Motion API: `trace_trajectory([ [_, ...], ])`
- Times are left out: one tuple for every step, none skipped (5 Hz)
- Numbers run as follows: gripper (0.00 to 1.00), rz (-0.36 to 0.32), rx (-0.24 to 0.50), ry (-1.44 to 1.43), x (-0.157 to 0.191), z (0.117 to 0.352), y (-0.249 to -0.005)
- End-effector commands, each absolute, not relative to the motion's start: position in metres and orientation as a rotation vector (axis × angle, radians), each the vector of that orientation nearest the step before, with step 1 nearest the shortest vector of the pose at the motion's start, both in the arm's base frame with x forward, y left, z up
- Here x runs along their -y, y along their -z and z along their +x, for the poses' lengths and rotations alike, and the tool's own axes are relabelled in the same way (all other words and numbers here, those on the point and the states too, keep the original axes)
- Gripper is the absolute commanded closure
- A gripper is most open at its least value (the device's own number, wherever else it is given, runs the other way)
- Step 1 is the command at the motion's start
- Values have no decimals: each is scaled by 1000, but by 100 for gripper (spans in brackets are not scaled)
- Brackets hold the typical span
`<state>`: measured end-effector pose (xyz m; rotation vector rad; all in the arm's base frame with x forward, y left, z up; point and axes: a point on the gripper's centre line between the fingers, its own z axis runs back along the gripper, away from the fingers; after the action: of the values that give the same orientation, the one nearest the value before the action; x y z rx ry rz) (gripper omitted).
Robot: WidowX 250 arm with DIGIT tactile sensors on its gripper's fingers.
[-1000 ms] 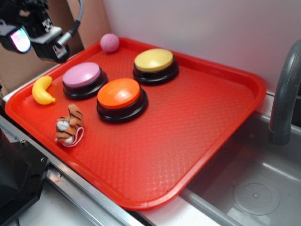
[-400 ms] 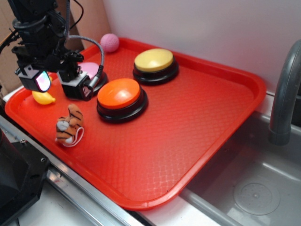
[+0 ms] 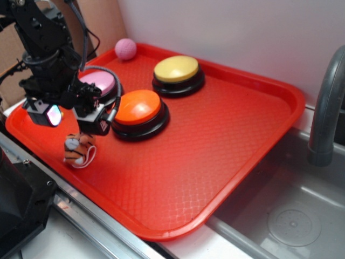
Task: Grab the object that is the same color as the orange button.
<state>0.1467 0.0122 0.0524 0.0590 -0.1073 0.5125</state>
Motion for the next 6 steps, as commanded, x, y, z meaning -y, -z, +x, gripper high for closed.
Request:
trace_trajectory([
  [0,-22,154,-517,-21,150,-31],
  [0,-54,150,-531,-24,149,-24],
  [12,-55,144,-538,-24,149,-19],
  [100,-51,139,-550,-24,149,-17],
  [100,2,130,-559,-26,149,-22],
  [100,54,135,-560,-27,150,-36],
])
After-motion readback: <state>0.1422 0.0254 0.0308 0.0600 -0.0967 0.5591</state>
